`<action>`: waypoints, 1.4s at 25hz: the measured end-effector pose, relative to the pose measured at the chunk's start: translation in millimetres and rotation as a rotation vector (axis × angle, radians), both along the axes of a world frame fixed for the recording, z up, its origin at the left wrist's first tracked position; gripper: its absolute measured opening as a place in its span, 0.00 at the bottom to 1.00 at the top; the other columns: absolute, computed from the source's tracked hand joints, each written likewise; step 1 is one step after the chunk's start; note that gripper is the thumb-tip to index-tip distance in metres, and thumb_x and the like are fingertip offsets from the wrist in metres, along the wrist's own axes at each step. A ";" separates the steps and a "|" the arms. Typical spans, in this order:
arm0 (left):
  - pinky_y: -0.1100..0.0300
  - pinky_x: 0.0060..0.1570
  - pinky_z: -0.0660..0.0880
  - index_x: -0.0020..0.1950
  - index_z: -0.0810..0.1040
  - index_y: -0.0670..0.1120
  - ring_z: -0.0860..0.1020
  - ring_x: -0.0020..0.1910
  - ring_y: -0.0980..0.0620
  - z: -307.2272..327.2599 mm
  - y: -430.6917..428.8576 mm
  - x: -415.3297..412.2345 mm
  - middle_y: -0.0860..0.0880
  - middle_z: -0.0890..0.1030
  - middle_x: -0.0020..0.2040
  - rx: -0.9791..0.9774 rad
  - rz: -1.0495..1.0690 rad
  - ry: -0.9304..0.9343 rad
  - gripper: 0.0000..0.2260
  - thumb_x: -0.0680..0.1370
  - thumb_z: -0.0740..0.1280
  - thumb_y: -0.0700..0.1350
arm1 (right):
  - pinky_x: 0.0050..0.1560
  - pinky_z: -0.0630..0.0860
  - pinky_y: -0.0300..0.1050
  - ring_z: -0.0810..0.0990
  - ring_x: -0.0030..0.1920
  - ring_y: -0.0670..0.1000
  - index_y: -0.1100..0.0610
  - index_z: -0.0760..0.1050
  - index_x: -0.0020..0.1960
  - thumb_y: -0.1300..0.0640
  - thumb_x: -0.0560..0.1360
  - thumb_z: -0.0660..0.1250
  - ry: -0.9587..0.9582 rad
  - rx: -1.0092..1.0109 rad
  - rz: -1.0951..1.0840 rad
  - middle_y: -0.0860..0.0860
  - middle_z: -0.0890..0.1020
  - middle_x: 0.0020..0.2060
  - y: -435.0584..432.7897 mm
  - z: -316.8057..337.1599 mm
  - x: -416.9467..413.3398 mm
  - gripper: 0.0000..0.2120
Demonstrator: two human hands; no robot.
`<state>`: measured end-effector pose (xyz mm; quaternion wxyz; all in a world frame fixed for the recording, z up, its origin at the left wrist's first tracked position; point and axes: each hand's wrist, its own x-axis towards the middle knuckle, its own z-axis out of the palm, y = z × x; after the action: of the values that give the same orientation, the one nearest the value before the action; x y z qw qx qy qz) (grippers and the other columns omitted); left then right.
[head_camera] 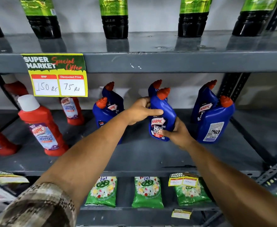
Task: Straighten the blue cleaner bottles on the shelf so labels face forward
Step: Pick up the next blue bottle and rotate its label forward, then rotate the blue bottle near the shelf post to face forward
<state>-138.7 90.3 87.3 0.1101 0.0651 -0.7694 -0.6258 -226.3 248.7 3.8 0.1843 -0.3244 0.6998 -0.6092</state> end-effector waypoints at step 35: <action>0.56 0.59 0.72 0.66 0.69 0.45 0.75 0.60 0.51 -34.0 143.1 -97.2 0.47 0.77 0.64 -0.302 0.054 -0.113 0.26 0.72 0.73 0.49 | 0.50 0.70 0.43 0.78 0.58 0.56 0.57 0.68 0.65 0.57 0.72 0.70 0.126 0.426 -0.551 0.54 0.78 0.57 148.8 -9.8 -68.6 0.23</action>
<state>-235.9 233.4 53.2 0.0920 0.1035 -0.8575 -0.4954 -294.9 397.5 -5.9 0.0332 -0.1145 0.8823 -0.4553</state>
